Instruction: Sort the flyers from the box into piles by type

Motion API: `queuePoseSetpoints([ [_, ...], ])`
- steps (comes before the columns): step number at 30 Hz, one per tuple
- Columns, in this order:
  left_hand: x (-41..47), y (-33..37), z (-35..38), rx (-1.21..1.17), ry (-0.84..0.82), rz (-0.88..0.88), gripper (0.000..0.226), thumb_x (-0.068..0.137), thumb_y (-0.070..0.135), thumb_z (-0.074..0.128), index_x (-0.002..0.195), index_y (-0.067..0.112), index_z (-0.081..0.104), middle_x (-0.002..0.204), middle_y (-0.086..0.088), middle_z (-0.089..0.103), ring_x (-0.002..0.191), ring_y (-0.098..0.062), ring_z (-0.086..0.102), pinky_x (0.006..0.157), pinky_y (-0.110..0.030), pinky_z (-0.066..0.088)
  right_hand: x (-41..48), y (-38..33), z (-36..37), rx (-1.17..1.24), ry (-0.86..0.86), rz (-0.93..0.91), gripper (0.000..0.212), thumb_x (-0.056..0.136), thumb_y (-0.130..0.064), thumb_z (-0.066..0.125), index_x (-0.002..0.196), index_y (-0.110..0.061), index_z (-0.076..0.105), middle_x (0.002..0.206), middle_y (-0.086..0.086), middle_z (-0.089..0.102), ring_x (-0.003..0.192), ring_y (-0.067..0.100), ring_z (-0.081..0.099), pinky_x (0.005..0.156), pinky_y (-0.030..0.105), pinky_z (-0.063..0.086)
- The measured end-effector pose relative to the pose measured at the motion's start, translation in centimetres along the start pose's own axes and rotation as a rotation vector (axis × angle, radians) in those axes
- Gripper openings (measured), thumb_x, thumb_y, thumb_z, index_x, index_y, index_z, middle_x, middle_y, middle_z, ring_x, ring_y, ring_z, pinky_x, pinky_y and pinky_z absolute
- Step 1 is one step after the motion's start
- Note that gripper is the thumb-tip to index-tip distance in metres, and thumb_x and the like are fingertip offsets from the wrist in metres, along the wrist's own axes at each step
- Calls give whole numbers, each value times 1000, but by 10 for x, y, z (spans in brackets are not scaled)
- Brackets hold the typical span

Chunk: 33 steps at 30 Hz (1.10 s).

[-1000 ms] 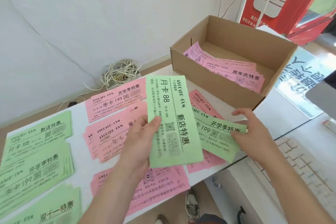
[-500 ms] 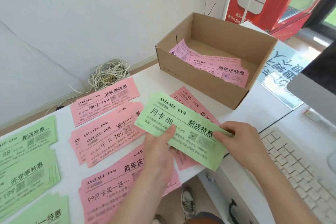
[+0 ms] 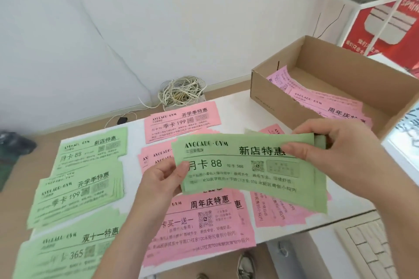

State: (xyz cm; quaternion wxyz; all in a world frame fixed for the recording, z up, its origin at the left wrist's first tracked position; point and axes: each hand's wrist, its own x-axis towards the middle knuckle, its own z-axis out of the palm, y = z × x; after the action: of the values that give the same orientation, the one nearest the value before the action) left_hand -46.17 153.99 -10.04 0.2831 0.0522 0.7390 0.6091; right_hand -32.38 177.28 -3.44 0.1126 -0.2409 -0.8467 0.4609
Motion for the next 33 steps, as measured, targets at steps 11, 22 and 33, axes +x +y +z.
queuePoseSetpoints([
  [11, -43, -29, -137, -6, 513, 42, 10, 92, 13, 59, 93, 18, 67, 83, -3, 75, 64, -15, 66, 42, -19, 45, 22, -84, 100, -203, -310, -256, 15, 86, -21, 68, 90, -35, 71, 70, -28, 61, 70, -18, 54, 64, 4, 43],
  [22, -51, -82, -301, -108, 722, -12, 17, 99, 24, 48, 89, 22, 62, 81, 1, 71, 61, -15, 59, 54, -28, 44, 22, -116, 231, -373, 193, -503, 19, 87, -1, 59, 95, -14, 71, 84, 0, 67, 63, 22, 52, 58, 31, 44],
  [33, 66, -63, -387, -78, 539, 37, 14, 91, 7, 60, 88, 20, 60, 96, -2, 69, 76, -11, 65, 60, -25, 53, -2, -129, 255, -61, 212, -175, 35, 85, 2, 62, 81, -32, 67, 85, -10, 66, 70, 12, 58, 60, 17, 46],
])
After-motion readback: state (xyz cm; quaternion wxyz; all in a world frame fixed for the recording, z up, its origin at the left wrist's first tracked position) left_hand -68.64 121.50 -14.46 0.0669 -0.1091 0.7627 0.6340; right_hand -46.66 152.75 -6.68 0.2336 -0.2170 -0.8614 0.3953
